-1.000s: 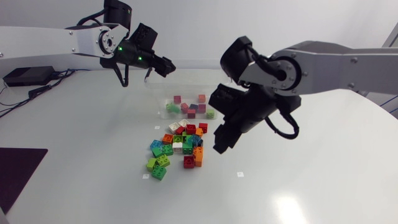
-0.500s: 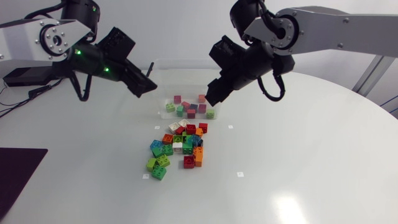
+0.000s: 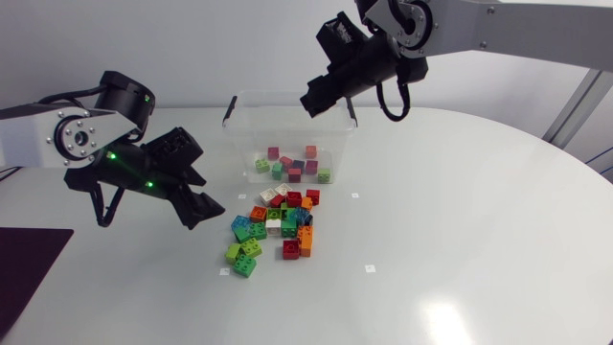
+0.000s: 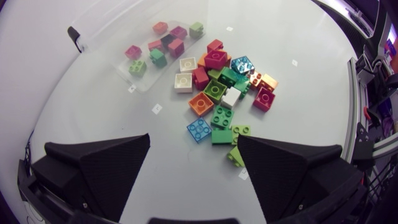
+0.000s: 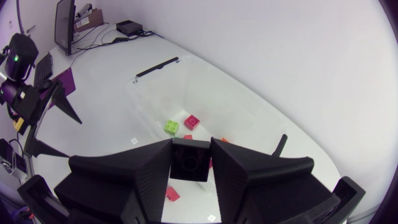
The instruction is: Place the duplo bricks in the container
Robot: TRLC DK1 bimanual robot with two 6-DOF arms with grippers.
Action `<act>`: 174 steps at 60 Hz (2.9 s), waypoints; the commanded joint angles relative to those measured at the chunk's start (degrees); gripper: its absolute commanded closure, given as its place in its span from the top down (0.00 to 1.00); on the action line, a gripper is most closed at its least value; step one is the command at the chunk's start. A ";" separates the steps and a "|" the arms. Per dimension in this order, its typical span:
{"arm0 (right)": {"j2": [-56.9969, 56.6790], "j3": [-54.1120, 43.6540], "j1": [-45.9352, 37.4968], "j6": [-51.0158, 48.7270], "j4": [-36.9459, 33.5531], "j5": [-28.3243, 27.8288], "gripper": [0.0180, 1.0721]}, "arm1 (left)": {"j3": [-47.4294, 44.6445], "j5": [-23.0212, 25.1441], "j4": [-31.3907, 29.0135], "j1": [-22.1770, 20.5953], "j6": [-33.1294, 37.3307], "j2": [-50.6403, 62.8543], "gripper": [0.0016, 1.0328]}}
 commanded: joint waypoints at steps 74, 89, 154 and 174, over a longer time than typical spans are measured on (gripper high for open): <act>-16.39 -23.06 0.90 5.49 6.04 2.99 0.87 | -1.30 -9.46 0.03 -8.58 -15.21 15.41 0.90; -22.80 -31.41 1.87 5.93 6.39 3.08 0.87 | 1.25 -10.52 -0.76 -8.66 -19.78 18.14 0.79; -33.17 -48.99 5.73 -0.75 6.48 0.97 0.87 | -3.41 -0.76 0.12 -4.71 23.64 17.52 0.85; -34.49 -50.84 8.72 -0.92 6.56 0.97 0.87 | -2.00 2.32 0.12 -4.27 23.64 20.25 0.49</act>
